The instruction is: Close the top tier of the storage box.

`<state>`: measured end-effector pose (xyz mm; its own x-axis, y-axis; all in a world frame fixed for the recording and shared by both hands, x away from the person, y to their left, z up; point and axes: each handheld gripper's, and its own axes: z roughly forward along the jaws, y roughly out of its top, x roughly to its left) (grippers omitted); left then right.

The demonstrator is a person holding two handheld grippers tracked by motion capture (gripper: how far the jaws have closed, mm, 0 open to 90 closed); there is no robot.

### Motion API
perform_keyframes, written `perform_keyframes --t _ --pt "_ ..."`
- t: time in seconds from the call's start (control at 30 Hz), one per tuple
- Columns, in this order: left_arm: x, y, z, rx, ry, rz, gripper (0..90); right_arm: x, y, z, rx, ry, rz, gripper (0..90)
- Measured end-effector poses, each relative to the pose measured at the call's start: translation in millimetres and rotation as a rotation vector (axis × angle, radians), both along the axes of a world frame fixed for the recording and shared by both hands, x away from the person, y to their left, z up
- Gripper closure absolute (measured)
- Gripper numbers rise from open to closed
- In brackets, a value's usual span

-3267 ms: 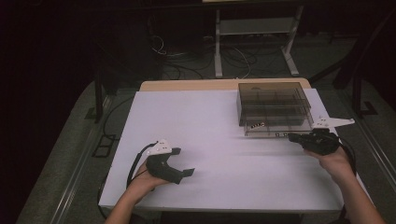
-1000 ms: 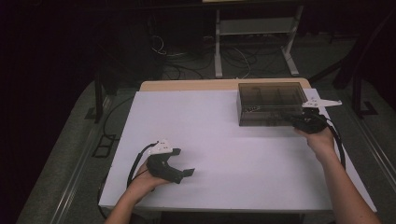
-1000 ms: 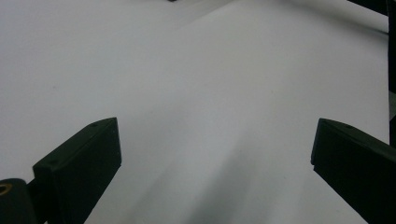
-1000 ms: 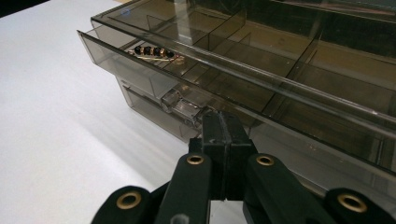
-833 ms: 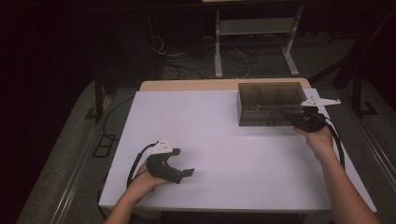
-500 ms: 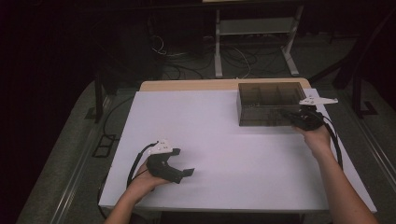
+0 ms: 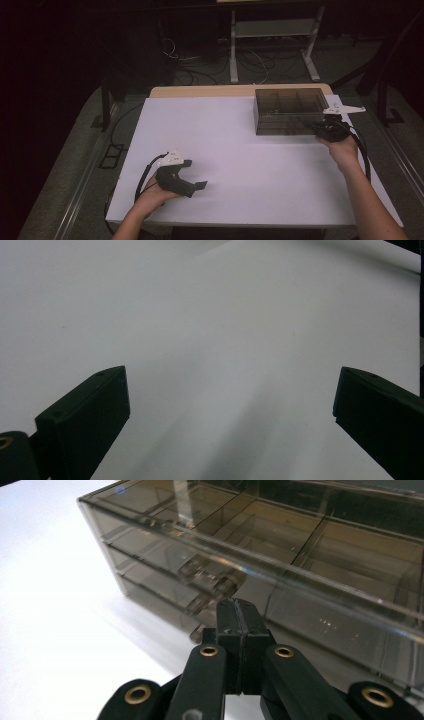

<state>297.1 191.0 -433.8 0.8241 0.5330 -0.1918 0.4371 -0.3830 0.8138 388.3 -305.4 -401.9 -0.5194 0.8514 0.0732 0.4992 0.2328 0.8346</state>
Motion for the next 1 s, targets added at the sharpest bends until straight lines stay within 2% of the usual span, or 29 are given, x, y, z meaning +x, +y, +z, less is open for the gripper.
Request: perform_keyframes --t 0.2,0.27,0.37,0.6,1.0 --pt "0.4 0.0 -1.2 -0.002 0.004 -0.005 0.7 -11.5 1.7 -0.7 -0.015 0.014 0.033 79.5" --pt "1.1 0.3 -0.7 -0.002 0.004 -0.003 0.7 -16.2 2.9 -0.3 -0.005 0.014 0.048 74.5" --pt "0.9 -0.6 -0.7 -0.002 0.003 -0.008 0.6 -24.8 8.0 0.3 0.003 0.018 0.071 61.9" --pt "1.4 -2.6 0.1 -0.001 0.002 -0.013 0.7 -43.6 20.2 -0.1 0.03 0.015 0.125 45.5" --pt "0.7 -1.3 -0.1 0.003 0.0 -0.011 0.7 -71.3 33.8 -11.0 0.045 0.019 0.187 27.2"
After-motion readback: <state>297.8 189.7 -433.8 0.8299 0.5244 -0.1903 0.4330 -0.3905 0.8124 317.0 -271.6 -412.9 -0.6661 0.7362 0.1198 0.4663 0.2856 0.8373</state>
